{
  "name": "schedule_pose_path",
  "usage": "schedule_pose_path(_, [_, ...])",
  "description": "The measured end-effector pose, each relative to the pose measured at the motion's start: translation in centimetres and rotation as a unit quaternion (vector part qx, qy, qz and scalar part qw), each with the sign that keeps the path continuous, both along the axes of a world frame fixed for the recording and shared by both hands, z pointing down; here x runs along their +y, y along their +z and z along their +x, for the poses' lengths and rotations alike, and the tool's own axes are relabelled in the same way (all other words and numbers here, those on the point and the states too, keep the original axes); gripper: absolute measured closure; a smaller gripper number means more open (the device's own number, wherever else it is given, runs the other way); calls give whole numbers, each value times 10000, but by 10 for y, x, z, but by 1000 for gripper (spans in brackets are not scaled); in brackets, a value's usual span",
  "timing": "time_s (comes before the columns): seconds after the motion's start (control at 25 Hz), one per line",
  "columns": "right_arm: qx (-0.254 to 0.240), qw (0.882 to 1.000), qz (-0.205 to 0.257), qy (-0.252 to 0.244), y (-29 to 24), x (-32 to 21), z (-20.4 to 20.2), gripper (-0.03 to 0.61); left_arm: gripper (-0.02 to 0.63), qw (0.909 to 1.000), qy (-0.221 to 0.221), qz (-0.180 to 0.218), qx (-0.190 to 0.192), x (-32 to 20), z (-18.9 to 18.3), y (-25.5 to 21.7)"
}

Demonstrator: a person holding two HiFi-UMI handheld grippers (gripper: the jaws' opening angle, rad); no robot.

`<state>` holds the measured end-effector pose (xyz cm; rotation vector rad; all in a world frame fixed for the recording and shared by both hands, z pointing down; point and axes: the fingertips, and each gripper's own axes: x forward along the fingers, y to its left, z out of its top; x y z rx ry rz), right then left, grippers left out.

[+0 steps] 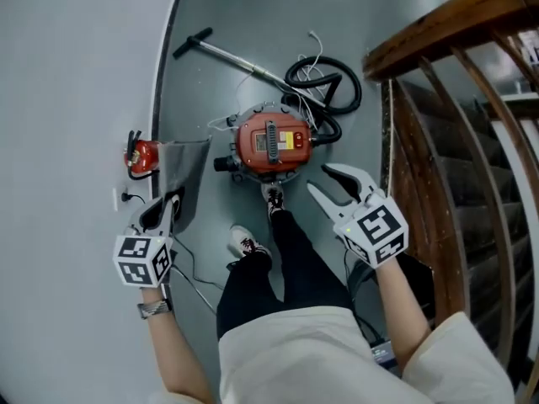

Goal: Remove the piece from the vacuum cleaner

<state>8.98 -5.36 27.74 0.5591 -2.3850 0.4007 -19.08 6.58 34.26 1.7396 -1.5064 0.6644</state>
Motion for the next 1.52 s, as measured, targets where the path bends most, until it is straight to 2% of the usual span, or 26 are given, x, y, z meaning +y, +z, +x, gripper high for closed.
schedule_pose_path(0.24, [-125, 9983, 492, 293, -69, -1, 0, 455, 589, 9987, -247, 411, 169, 20, 6, -67])
schedule_pose_path(0.36, [-248, 9960, 815, 272, -102, -2, -3, 496, 589, 9990, -122, 433, 79, 32, 13, -90])
schedule_pose_path(0.52, [-349, 9919, 1211, 125, -143, -1, -7, 517, 589, 9983, 29, 576, -69, 41, 18, -125])
schedule_pose_path(0.88, [-194, 9838, 1784, 23, -205, 14, 12, 531, 589, 9938, 243, 1031, -332, 43, 34, -198])
schedule_pose_path(1.04, [-276, 9792, 2011, 62, -236, 18, 14, 531, 589, 9911, 392, 1177, -483, 41, 39, -227])
schedule_pose_path(1.52, [-466, 9587, 2805, -11, -319, 43, 13, 531, 589, 9734, 942, 1931, -793, 38, 56, -317])
